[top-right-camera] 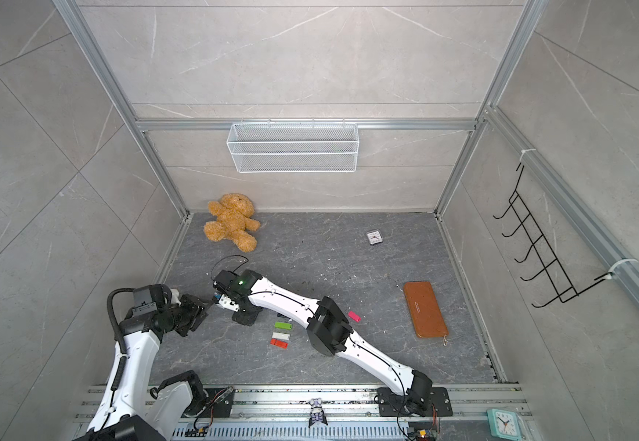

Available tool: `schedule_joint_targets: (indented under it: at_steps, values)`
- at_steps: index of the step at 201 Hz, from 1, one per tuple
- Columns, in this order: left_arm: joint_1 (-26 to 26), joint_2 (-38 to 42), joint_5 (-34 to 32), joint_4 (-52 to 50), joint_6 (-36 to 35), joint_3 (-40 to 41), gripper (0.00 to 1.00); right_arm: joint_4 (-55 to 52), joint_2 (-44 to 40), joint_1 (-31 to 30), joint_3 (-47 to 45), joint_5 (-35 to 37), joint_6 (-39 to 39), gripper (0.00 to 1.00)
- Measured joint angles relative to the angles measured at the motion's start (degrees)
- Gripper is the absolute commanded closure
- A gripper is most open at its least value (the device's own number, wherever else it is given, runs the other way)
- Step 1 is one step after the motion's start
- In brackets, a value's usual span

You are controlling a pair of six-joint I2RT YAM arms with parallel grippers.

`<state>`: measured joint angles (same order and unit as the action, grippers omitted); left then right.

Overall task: Close the usb drive cover
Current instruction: Pick up the cover from the center of the board.

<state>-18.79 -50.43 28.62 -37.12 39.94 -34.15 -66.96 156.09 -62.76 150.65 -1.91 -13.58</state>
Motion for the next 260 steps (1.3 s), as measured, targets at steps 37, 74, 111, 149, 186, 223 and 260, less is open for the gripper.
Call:
schedule_joint_targets:
  at_steps: [37, 74, 111, 149, 186, 223, 260]
  values:
    - [0.0, 0.0, 1.6, 1.2, 0.8, 1.6, 0.58, 4.5, -4.5, 0.1, -8.8, -0.1, -0.2, 0.79]
    - [0.7, 0.0, 2.8, 3.2, 2.4, 3.7, 0.58, 8.6, -9.0, 0.7, -17.3, -1.2, -1.6, 0.79]
    - [2.1, 0.0, 3.8, 6.4, 4.8, 7.6, 0.59, 13.0, -14.1, 2.1, -26.8, -4.1, -3.5, 0.78]
    - [2.9, -0.1, 5.7, 11.2, 7.2, 11.8, 0.60, 17.2, -17.3, 3.3, -33.0, -7.4, -6.4, 0.78]
    - [4.4, -1.9, 7.5, 16.6, 9.3, 15.4, 0.63, 20.0, -18.8, 4.3, -36.2, -10.7, -9.0, 0.78]
    - [5.1, -4.4, 10.6, 23.4, 11.3, 17.9, 0.63, 22.1, -20.4, 5.6, -39.6, -14.9, -12.0, 0.78]
    - [6.6, -9.3, 13.8, 31.4, 13.0, 18.9, 0.63, 23.2, -21.2, 6.6, -41.7, -19.5, -15.1, 0.78]
